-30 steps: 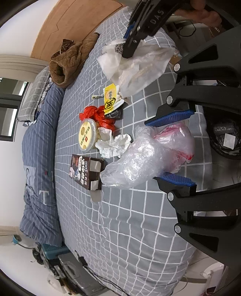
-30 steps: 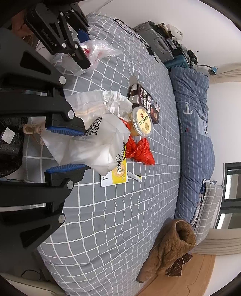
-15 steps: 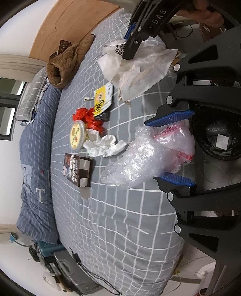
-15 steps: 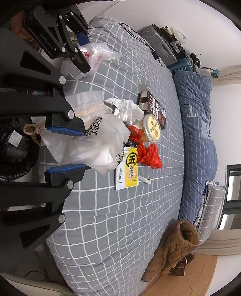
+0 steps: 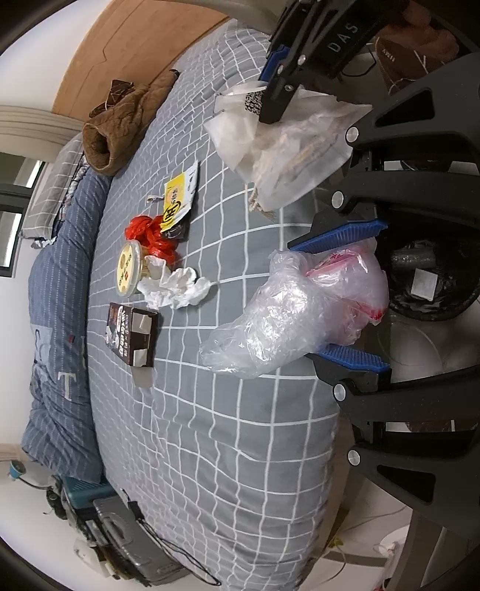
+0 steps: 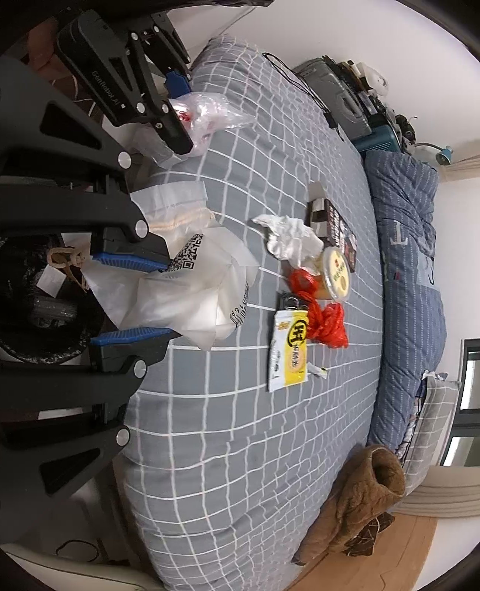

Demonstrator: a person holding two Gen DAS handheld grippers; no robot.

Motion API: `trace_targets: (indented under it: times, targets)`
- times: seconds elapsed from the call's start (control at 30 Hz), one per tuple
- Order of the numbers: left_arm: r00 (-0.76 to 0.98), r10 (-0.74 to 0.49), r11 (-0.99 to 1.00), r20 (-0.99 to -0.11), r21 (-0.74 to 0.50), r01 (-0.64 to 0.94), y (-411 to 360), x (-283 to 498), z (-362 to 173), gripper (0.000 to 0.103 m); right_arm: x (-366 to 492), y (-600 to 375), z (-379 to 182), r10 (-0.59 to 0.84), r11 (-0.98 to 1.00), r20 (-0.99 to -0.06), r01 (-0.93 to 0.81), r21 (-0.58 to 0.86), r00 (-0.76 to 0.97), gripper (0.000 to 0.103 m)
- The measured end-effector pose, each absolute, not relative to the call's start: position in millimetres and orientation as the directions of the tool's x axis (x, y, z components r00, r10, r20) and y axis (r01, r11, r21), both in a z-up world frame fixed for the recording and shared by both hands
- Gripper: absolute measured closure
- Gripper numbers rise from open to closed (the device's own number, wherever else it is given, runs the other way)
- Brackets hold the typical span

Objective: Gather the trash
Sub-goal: 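Carry both held bags off the bed down over the black bin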

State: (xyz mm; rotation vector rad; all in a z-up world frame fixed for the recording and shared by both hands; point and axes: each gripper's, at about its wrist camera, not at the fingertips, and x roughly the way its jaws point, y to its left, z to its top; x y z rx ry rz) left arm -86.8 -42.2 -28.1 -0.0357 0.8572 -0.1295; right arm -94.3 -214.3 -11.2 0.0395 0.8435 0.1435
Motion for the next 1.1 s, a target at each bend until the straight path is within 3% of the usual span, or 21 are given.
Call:
trace_targets:
  times: [1.1]
  targets:
    - [0.532, -0.122, 0.992, -0.838, -0.106, 0.06, -34, -164, -60, 0.056, -182, -217, -51, 0.126, 0.992, -0.838, -0.067, 0.107, 0.532, 0.077]
